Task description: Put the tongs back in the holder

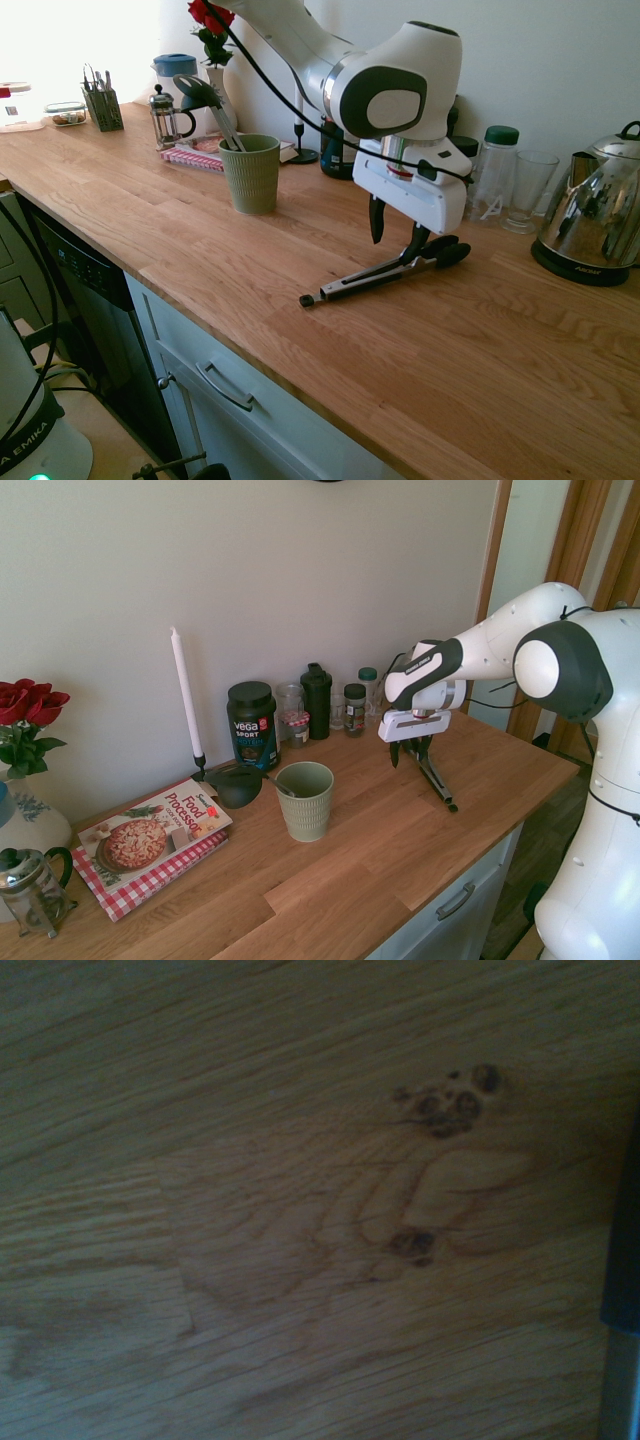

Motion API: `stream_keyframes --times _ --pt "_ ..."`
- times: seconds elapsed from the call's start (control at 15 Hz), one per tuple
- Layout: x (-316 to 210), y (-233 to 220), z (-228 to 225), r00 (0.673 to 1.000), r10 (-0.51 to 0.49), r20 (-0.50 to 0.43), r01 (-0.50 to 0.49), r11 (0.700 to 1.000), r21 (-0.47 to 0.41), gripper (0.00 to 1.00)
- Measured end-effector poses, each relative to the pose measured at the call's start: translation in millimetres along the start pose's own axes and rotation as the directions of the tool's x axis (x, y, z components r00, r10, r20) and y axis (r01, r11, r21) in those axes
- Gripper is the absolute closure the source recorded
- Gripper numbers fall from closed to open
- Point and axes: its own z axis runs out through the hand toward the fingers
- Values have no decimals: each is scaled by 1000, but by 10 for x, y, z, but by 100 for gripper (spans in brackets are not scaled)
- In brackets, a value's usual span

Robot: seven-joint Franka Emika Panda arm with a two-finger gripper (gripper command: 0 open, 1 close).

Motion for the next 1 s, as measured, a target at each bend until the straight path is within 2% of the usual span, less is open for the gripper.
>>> stream_keyframes --times 1.0 --pt "8 39 38 1000 -11 2 11 1000 -5 100"
